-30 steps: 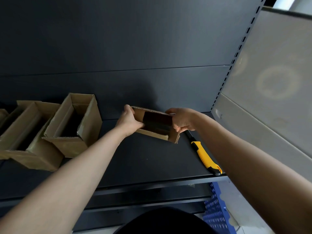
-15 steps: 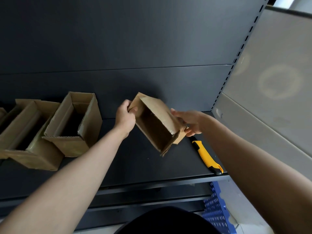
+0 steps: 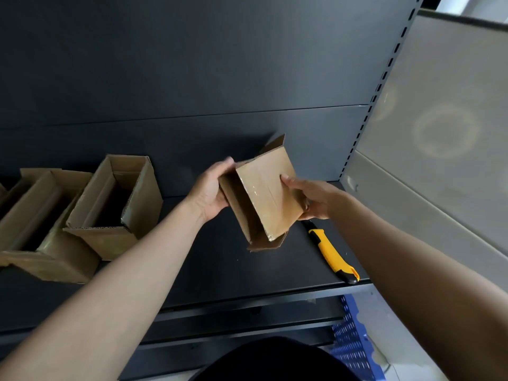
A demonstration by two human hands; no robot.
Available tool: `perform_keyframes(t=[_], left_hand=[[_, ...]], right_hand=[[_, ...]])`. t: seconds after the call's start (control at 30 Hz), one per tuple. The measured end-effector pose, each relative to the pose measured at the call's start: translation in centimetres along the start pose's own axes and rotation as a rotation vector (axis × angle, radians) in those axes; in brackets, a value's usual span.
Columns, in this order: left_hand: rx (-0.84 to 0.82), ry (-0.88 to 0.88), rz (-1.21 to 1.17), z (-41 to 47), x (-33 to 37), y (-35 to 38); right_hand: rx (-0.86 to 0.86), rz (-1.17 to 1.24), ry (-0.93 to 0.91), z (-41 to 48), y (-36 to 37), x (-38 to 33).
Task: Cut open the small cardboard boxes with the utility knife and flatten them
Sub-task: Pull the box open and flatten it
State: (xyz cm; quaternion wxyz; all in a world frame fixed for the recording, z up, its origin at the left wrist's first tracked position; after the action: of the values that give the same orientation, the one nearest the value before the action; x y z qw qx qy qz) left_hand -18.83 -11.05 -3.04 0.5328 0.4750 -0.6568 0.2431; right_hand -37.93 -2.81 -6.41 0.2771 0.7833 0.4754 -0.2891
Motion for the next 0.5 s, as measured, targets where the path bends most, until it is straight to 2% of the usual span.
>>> perform_keyframes(t=[0.1,0.17,0.37,0.5], left_hand=[[0.122,-0.020,0.015,0.1,-0.3,-0.8],[0.142,-0.045,-0.011,0.1,-0.7,-1.1],[-0.025,-0.054,0.095,-0.2,-0.6,1.4],[-0.034,-0.038,0.290,-0.3,-0.7,1.6]], right_hand=[[0.009,-0.029,-0.026,0.0,-0.7,-0.1],[-0.001,-0.036,-0.045,0.0,-1.0,-0.2],[0.005,0.033,0.028,0.6,-1.7,0.6],[-0.007,0.018,0.108,0.8,-2.3,1.5]])
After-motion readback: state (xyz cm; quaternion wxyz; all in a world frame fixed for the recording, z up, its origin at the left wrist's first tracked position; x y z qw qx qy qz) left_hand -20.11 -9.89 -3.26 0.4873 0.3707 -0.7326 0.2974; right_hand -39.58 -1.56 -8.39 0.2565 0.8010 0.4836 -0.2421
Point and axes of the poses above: each hand's wrist, its own z-axis towards the middle knuckle, its own y-axis out of the palm, x = y × z, the point moved 9 cm from there along z, towards the middle knuckle, and after that the axes turned 11 degrees about z, right-handed, at the moved point
